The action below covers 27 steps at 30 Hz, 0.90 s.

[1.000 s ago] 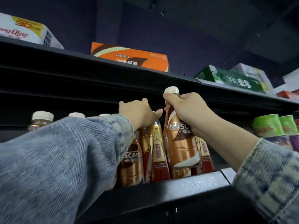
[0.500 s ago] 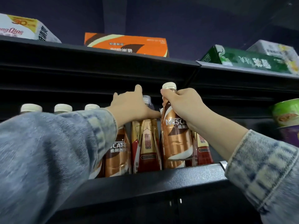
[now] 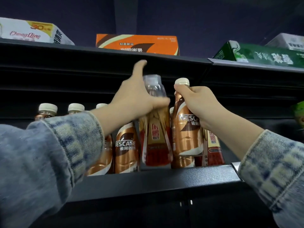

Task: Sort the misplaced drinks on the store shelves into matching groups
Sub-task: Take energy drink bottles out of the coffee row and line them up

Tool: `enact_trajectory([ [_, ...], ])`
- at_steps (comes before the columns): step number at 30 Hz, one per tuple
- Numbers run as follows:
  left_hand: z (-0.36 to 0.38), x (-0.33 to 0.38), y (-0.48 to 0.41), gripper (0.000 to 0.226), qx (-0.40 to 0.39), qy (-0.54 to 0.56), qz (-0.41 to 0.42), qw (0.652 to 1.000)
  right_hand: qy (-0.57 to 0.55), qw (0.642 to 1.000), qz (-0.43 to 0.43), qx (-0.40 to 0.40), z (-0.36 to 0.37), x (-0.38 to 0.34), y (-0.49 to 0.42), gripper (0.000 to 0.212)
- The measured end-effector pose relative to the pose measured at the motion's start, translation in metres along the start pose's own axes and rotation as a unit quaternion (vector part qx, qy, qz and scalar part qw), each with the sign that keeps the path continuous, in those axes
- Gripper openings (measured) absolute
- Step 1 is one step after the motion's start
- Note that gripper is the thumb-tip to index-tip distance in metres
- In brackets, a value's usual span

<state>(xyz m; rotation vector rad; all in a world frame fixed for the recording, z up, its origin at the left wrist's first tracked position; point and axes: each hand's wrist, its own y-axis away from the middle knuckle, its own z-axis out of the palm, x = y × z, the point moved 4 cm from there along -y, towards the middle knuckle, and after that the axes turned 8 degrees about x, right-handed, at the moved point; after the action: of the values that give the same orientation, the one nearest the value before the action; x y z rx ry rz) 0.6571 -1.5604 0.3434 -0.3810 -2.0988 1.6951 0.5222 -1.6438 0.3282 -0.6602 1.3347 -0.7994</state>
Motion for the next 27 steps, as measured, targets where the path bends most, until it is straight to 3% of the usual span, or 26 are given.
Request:
enact_trajectory([
  [9, -0.058, -0.002, -0.015, 0.097, 0.136, 0.107, -0.071, 0.982, 0.003, 0.998, -0.05, -0.037, 0.034, 0.002, -0.007, 0.041],
  [12, -0.065, -0.006, -0.004, 0.087, 0.127, 0.099, -0.065, 0.985, 0.079, 0.989, -0.108, -0.055, 0.052, 0.002, -0.005, 0.051],
  [16, -0.069, -0.018, 0.011, 0.085, 0.124, 0.072, -0.054, 0.988, 0.177, 0.968, -0.156, -0.083, 0.07, 0.006, -0.003, 0.04],
  [19, -0.069, -0.029, 0.018, 0.089, 0.126, 0.065, -0.064, 0.988, 0.226, 0.954, -0.182, -0.077, 0.073, 0.006, 0.0, 0.044],
  [27, -0.06, -0.03, 0.028, 0.082, 0.13, 0.027, -0.018, 0.991, 0.255, 0.95, -0.141, -0.114, 0.069, 0.012, -0.004, 0.032],
])
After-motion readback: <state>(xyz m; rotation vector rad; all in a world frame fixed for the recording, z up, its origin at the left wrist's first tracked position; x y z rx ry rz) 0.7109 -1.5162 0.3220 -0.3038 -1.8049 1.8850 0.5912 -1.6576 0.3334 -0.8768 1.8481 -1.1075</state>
